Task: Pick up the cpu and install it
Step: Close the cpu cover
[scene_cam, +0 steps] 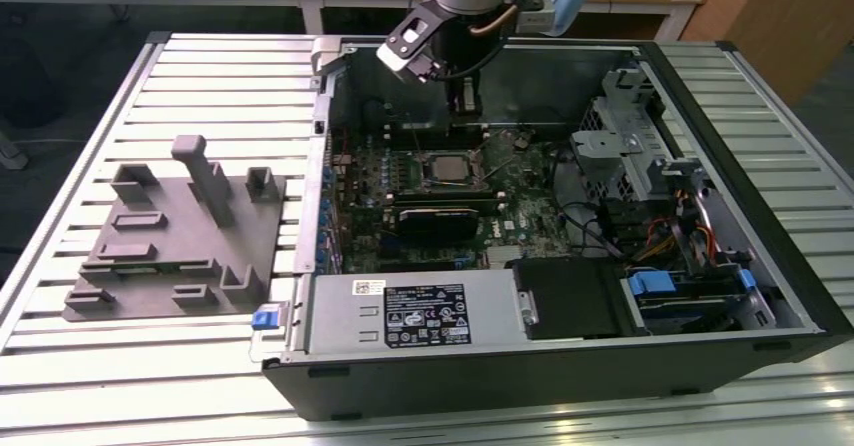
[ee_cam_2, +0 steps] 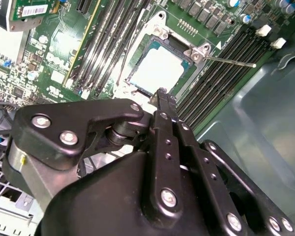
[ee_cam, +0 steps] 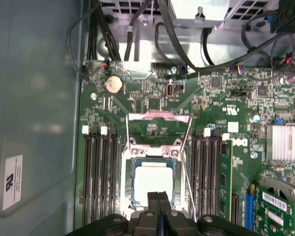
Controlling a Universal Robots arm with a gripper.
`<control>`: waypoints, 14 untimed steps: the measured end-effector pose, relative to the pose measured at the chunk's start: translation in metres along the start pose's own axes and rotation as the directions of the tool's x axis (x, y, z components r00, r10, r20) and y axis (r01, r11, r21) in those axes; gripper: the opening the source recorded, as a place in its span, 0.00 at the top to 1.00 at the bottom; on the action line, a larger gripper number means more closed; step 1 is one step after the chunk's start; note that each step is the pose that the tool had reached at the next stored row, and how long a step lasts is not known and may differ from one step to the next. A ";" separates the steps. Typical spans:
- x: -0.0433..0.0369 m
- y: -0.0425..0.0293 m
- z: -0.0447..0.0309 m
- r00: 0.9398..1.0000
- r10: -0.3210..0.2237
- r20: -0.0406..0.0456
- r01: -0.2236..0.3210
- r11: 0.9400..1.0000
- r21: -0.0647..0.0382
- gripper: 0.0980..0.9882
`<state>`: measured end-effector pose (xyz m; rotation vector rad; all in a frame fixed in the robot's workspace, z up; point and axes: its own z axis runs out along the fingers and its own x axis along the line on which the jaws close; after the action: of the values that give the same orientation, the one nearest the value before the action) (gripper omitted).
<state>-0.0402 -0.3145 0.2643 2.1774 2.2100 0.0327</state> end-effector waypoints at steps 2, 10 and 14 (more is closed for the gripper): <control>0.0000 0.0027 0.0002 1.000 0.000 0.000 0.000 1.000 0.000 0.99; -0.0002 0.0144 0.0007 1.000 0.000 0.000 0.000 1.000 0.000 0.99; -0.0003 0.0224 0.0010 1.000 0.000 0.000 0.000 1.000 0.000 0.99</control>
<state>-0.0178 -0.3145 0.2643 2.1776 2.2099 0.0330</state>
